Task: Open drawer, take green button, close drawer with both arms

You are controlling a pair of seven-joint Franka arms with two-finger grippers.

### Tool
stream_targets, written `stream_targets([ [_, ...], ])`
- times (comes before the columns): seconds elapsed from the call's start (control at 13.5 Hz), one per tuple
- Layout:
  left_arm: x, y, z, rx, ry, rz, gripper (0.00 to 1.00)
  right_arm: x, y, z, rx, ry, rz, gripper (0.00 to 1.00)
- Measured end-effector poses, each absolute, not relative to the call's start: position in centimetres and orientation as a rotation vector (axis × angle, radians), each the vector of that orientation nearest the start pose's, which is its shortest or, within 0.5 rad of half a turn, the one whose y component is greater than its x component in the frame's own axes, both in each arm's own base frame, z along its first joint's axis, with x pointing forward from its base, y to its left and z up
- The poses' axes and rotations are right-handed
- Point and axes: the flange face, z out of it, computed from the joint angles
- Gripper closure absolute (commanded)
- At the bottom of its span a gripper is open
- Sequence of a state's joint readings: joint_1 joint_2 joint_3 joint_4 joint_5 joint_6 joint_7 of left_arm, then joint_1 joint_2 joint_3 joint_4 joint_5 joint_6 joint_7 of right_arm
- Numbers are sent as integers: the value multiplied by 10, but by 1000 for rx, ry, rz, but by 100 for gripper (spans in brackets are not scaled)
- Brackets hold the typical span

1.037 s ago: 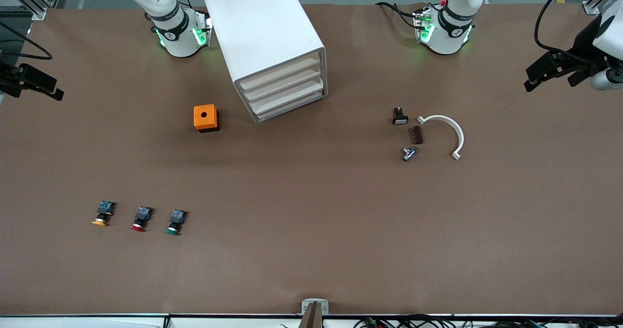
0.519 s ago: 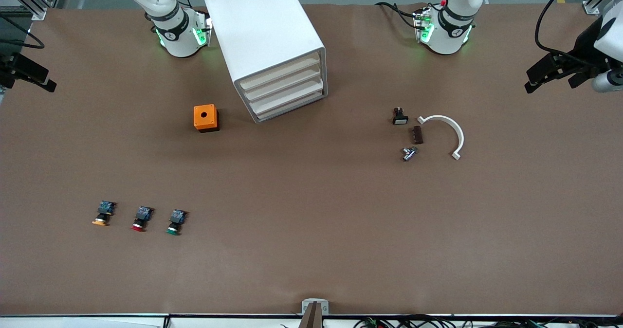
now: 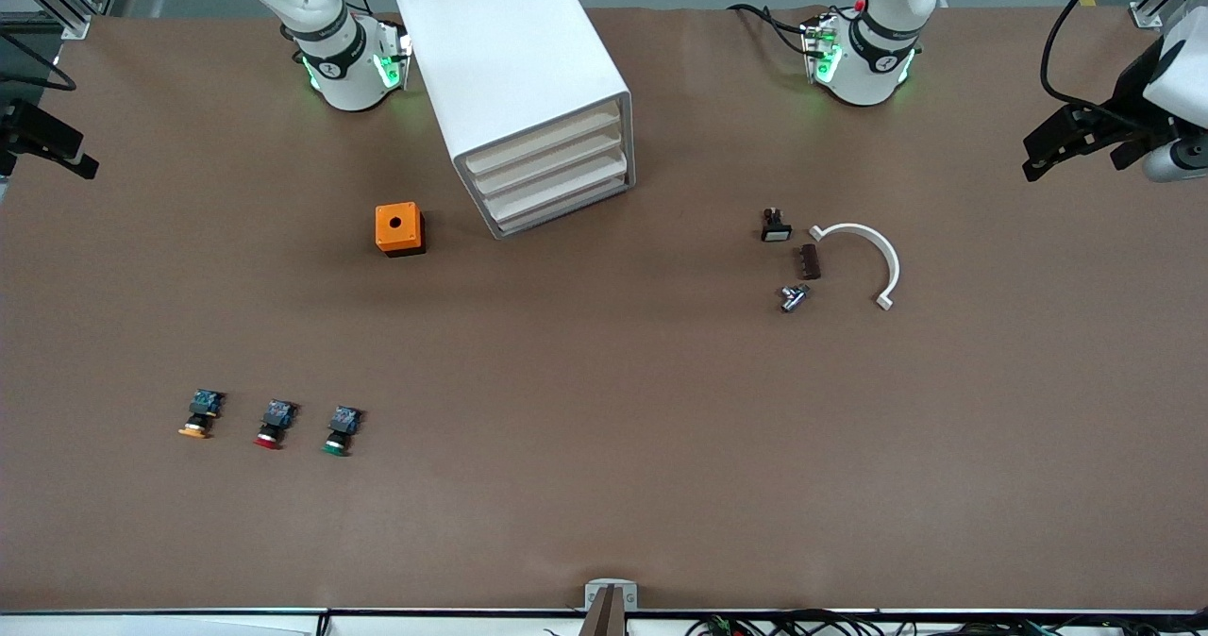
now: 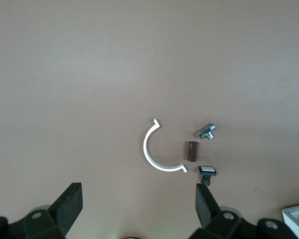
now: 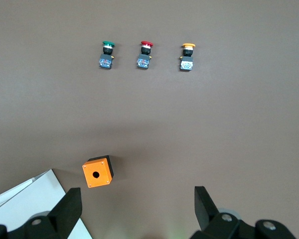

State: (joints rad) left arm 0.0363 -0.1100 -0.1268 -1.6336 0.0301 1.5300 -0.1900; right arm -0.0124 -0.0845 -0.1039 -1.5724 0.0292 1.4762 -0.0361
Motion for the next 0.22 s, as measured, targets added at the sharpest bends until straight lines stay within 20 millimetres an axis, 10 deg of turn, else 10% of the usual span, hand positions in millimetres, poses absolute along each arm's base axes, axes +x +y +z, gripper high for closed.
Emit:
stream_targets([
  [0.22, 512, -47, 653, -3094, -157, -6, 0, 515, -59, 659, -3101, 110, 18, 0],
])
